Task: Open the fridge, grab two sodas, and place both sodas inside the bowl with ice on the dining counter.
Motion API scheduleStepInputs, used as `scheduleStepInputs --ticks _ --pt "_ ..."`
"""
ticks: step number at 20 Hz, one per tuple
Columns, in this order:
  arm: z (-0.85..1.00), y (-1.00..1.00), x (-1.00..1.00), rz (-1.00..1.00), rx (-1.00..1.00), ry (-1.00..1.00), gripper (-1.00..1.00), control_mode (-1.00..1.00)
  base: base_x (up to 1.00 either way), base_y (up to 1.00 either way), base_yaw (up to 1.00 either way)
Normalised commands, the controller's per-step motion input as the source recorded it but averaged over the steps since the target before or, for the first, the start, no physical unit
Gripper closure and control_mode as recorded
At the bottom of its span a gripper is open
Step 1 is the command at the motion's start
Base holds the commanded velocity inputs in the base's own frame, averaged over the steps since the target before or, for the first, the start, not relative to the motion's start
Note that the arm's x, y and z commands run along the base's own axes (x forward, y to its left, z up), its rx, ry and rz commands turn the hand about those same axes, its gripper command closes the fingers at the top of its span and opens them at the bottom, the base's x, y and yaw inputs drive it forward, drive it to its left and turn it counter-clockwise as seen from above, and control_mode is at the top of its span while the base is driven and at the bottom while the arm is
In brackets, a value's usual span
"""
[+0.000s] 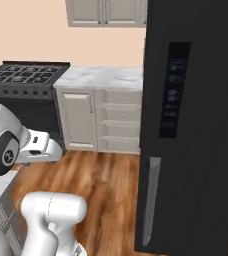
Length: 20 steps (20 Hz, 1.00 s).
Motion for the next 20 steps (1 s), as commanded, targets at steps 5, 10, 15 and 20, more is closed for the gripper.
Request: scheduleStepInputs --ticks 5,10,15,20 --pt "0.0 0.0 0.0 0.0 0.0 0.0 -1.0 1.0 0.56 0.29 -0.36" --pt "0.0 0.0 0.0 0.0 0.0 0.0 -1.0 1.0 0.41 0.15 -0.43" --pt "0.0 0.0 0.0 0.0 0.0 0.0 -1.0 1.0 0.6 0.22 -0.49" --pt "0.0 0.0 0.0 0.0 0.0 0.0 -1.0 1.0 0.75 0.31 -0.5"
